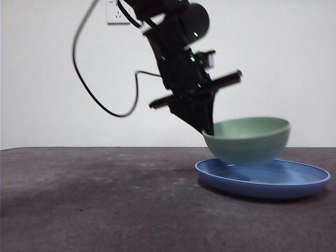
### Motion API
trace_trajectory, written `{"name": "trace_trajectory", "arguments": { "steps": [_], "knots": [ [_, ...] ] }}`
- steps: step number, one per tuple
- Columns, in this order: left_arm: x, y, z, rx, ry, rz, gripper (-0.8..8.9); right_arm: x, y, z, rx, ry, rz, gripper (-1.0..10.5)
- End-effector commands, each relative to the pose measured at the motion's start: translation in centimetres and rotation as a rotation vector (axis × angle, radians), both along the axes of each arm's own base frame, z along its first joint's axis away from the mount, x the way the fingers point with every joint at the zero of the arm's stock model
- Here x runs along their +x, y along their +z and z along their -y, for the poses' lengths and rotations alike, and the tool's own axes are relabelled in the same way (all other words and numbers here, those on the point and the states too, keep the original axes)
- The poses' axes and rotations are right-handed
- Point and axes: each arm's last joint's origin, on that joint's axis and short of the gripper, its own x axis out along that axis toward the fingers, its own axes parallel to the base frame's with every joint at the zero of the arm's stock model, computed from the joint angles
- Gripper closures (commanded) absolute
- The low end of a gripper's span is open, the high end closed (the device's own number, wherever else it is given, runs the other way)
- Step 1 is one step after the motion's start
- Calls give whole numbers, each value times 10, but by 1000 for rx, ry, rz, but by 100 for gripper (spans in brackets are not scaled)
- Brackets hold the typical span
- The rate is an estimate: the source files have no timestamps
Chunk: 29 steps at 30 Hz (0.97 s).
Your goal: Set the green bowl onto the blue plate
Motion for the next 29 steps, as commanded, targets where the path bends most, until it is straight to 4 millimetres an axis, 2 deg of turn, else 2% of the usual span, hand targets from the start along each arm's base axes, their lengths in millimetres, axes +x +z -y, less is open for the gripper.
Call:
{"name": "trace_trajectory", "arguments": {
  "steps": [1,7,12,19,22,24,29],
  "knots": [
    [5,-10,15,-2,-13,-4,804,1,6,-1,4,4,21,586],
    [7,-24,22,18,-20,-25,804,1,5,-1,6,3,20,586],
    [6,-26,22,26,-23,-33,797,1,5,-1,6,3,20,586],
    [3,-26,24,38,-29,-46,588,1,6,-1,6,3,20,586],
    [2,-27,23,42,-26,-54,587,1,6,-1,6,3,20,586],
    [2,-24,23,48,-24,-62,587,1,5,-1,6,3,20,586],
    [1,-3,22,51,-26,-63,587,1,5,-1,6,3,20,586]
  ]
}}
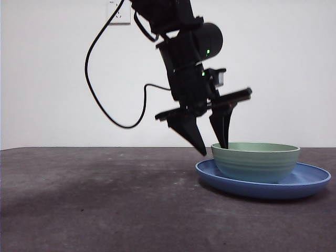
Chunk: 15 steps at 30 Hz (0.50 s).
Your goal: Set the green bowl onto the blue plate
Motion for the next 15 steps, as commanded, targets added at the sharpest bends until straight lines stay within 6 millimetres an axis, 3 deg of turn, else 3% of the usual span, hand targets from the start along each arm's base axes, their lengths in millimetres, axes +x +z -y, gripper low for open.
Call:
{"name": "trace_trajectory", "arguments": {
  "steps": [1,7,15],
  "knots": [
    [1,14,7,-26,-9,23,587,1,5,-1,6,3,20,586],
    [-6,71,-9,-108,4,114,586,1,6,-1,6,3,20,586],
    [-31,171,-73,-236,72,274,533,1,6,-1,5,3,20,586]
  ]
}}
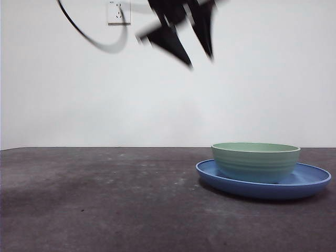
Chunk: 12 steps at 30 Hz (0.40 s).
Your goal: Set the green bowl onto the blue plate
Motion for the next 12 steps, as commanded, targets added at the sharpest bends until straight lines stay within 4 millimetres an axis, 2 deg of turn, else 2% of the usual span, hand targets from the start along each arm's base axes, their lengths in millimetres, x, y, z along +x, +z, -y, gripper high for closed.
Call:
{"name": "trace_trajectory", "arguments": {
  "steps": [1,5,8,12],
  "knots": [
    [-8,31,-21,-43,25,57,533,1,5,0,5,3,19,586],
    [-26,66,-67,-48,77,100,533,1,5,-1,5,3,20,586],
    [-42,80,-93,-27,92,118,533,1,6,-1,5,3,20,586],
    [-65,86,-120,-16,106,148,533,1,6,-1,5,3,21,586]
  ]
}}
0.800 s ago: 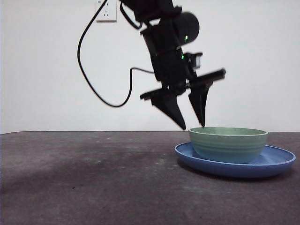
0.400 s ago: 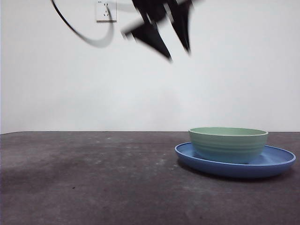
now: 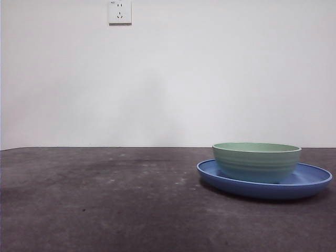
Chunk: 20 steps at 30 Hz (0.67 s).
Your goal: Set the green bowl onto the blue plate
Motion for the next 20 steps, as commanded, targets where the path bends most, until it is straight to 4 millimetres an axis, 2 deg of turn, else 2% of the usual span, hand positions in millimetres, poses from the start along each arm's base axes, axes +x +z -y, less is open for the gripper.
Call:
{"name": "trace_trajectory", "arguments": {
  "steps": [1,4,8,15,20],
  "knots": [
    [-14,1,-12,17,-20,38,533,1,6,0,5,3,21,586],
    [-33,-10,-28,-21,-48,39,533,1,6,0,5,3,21,586],
    [-61,-38,-45,-77,-125,10,533,1,6,-1,5,3,21,586],
    [-99,-83,-60,-99,-244,-67,533,1,6,-1,5,3,21,585],
    [-121,-105,-68,-139,-341,-99,534,1,5,-1,5,3,20,586]
  ]
}}
